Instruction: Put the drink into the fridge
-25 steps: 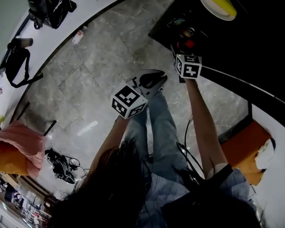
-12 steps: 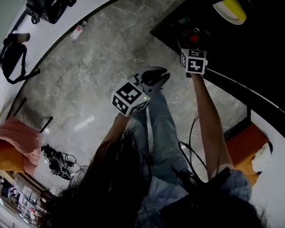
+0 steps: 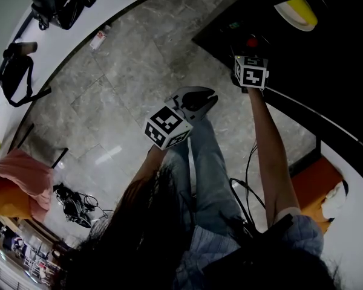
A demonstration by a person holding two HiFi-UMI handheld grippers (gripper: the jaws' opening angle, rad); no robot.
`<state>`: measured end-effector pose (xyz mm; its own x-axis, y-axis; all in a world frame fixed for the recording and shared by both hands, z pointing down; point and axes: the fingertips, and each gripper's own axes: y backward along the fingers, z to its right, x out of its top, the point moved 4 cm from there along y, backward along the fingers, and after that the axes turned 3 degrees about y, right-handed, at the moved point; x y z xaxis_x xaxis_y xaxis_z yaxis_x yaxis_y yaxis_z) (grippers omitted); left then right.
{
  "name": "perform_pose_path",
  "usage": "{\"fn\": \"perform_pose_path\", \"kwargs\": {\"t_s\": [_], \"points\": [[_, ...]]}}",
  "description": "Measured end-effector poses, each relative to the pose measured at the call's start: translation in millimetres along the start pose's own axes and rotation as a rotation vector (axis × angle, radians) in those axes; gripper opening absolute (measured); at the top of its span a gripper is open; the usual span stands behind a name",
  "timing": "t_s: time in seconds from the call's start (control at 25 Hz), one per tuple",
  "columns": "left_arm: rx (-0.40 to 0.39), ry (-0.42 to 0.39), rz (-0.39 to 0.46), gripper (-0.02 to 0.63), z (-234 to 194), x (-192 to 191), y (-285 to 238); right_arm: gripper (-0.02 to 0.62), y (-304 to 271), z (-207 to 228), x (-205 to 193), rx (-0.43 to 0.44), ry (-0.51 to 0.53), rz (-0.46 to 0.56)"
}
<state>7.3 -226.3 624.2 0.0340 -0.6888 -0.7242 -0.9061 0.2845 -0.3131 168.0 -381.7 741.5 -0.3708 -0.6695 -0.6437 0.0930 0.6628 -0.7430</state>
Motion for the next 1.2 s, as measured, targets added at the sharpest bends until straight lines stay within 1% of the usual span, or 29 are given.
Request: {"fn": "perform_pose_path", "kwargs": {"t_s": [0.36,0.44,0.52,0.64,0.76,0.92,1.04,1.2], "points": [[-0.002,-0.001,0.004,0.055,-7,0,-5,0.305,-12,9,-4,0.022,-0.117,0.007],[0.0,0.0,0.005,0.055,-8,1,-5,0.305,-13,8,-2,0.025,-0.125,0.01],[-0.001,0.002,0.011,0.055,-9,2,-4,0.305,-14,10,2,0.018,-0.132,0.021],[-0.003,-0.002,0.019,0.055,-10,4,-3,0.305,-16,18,7,-0.001,-0.173,0.036],[0.001,0.006,0.026,0.055,-11,2,-4,0.305,-21,21,3,-0.004,-0.21,0.031],[0.0,0.014,0.028,0.055,-15,-3,-5,0.305,-26,25,4,0.01,-0.273,0.091],[0.005,0.02,0.027,0.055,-16,-9,-5,0.304,-29,30,6,-0.007,-0.312,0.132],[0.019,0.034,0.021,0.055,-18,-18,-1,0.305,-33,36,8,-0.033,-0.319,0.171]]}}
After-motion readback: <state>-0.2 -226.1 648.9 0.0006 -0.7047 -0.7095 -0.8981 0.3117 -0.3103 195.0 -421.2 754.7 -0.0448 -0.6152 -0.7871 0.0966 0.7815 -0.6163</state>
